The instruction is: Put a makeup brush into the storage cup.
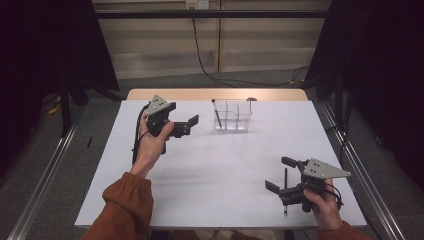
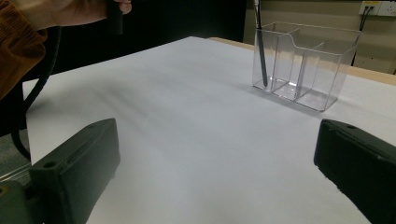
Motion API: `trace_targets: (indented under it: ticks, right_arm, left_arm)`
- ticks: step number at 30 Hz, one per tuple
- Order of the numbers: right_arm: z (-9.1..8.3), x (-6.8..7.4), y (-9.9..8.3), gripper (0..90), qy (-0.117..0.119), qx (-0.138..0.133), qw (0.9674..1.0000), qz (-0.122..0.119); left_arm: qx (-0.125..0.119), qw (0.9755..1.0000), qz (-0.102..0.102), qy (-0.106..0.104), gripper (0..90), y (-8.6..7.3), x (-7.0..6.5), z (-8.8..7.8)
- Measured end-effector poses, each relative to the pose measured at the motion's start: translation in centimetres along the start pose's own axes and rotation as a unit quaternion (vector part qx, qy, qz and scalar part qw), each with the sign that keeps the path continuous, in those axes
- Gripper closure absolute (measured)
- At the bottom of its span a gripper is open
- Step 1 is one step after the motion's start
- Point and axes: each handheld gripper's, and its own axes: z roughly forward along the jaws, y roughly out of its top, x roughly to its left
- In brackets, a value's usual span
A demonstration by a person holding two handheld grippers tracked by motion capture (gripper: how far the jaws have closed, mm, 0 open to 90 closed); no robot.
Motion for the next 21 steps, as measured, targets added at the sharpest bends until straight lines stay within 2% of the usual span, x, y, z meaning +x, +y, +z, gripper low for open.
trace_targets:
  ticks: [9,16,18,21]
  right_arm:
    - [-0.1,-0.1,0.0,0.0,-0.004,0.000,1.0000,-0.001]
    - [-0.1,-0.1,0.0,0.0,-0.007,0.000,1.0000,-0.001]
    - [-0.2,-0.2,0.0,0.0,-0.012,0.000,0.9999,-0.001]
    - [-0.2,-0.2,-0.1,0.0,-0.013,0.002,0.9999,0.001]
  left_arm:
    - [-0.010,0.9999,-0.010,0.001,3.2,-1.4,0.1,-2.6]
    - [-0.016,0.9999,-0.001,0.004,3.2,-2.2,-0.1,-5.0]
    - [-0.021,0.9997,-0.008,0.005,3.1,-2.7,-0.3,-5.7]
    - [-0.021,0.9998,-0.005,0.005,3.1,-3.3,-0.5,-6.6]
